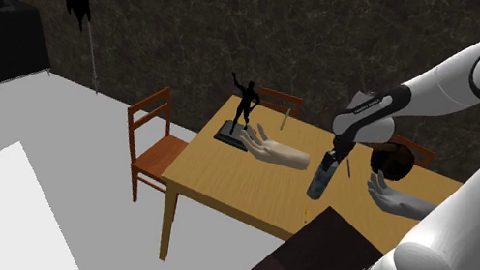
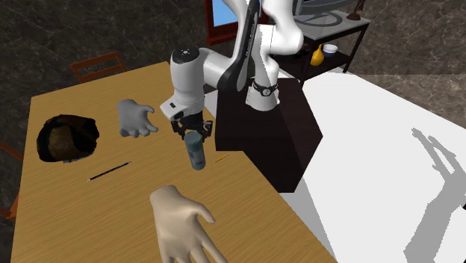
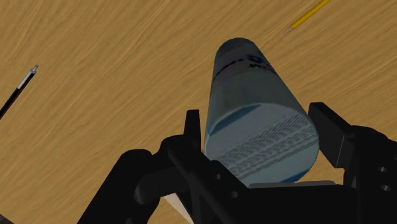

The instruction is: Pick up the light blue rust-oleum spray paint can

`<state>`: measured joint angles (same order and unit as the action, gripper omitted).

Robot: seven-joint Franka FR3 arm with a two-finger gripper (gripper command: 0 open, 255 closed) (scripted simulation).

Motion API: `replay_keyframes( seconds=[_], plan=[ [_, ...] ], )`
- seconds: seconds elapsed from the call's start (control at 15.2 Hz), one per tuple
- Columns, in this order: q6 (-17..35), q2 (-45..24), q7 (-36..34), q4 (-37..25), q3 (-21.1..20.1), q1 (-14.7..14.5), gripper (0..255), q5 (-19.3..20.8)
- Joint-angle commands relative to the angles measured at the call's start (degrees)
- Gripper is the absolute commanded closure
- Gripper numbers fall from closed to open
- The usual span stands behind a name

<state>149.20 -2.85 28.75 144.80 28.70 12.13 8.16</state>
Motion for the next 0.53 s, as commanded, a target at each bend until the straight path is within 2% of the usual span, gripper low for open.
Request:
replay_keyframes(
  seconds=[0.0,0.46],
  plan=[
    [-1.9,1.6,-0.7,-0.4,0.1,-0.1,255,1.0],
    [-8.2,7.0,-2.4,-1.7,0.0,-0.1,255,3.9]
  ],
)
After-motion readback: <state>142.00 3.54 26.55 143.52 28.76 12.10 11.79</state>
